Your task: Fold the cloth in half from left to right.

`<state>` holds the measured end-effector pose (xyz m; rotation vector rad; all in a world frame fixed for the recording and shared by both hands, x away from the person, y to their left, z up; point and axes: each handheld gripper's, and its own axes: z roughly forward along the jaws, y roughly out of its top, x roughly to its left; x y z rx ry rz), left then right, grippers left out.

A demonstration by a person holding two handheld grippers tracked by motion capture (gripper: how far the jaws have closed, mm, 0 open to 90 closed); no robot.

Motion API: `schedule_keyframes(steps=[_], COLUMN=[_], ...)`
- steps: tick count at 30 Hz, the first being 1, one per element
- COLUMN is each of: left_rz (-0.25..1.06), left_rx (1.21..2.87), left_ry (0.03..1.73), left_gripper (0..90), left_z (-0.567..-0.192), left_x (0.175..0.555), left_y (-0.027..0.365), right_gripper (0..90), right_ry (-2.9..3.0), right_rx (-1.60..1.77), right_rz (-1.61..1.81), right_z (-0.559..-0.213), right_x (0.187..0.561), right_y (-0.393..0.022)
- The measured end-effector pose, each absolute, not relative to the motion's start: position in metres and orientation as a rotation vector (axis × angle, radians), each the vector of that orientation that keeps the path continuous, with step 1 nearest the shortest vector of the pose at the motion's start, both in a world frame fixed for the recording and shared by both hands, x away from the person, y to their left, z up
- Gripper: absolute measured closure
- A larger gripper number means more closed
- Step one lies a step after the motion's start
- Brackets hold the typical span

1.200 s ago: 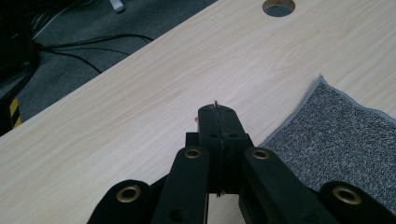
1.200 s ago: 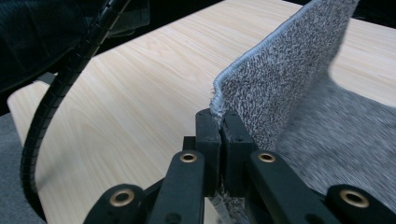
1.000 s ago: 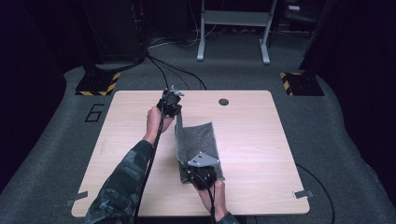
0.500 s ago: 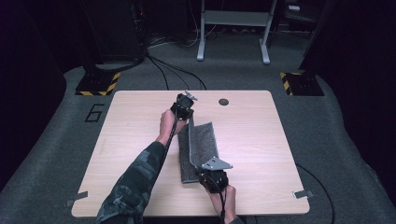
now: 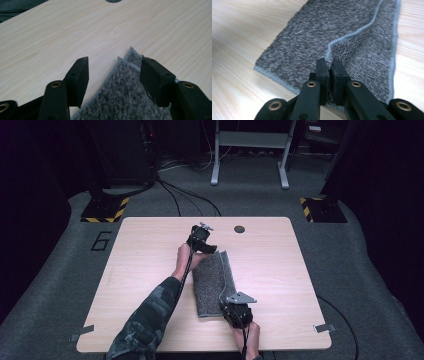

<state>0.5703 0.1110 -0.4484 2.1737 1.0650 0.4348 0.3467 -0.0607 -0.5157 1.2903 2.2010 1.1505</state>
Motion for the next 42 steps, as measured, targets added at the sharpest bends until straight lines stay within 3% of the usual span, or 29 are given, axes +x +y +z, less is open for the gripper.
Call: schedule_keyframes(steps=[8,16,29,35,42], left_rz=[0.392,0.339,0.401,0.388,0.393], left_rx=[2.218,2.192,2.221,2.244,2.273], left_ry=[1.025,1.092,1.132,1.14,1.114], left_gripper=[34.5,34.6,37.8,48.7,73.4], left_z=[-0.464,-0.483,-0.485,-0.494,-0.502], left_x=[0.541,0.556,0.572,0.575,0.573], left_y=[0.123,0.102,0.062,0.061,0.062], right_gripper=[83.6,84.7,84.9,85.1,85.9], right_ry=[2.166,2.204,2.227,2.239,2.261], right_rx=[1.32,1.318,1.284,1.259,1.246], right_rz=[1.158,1.143,1.156,1.163,1.169], right_z=[-0.515,-0.52,-0.52,-0.519,-0.52], right_x=[0.345,0.345,0.345,0.345,0.346], right_y=[-0.074,-0.065,-0.05,-0.048,-0.044])
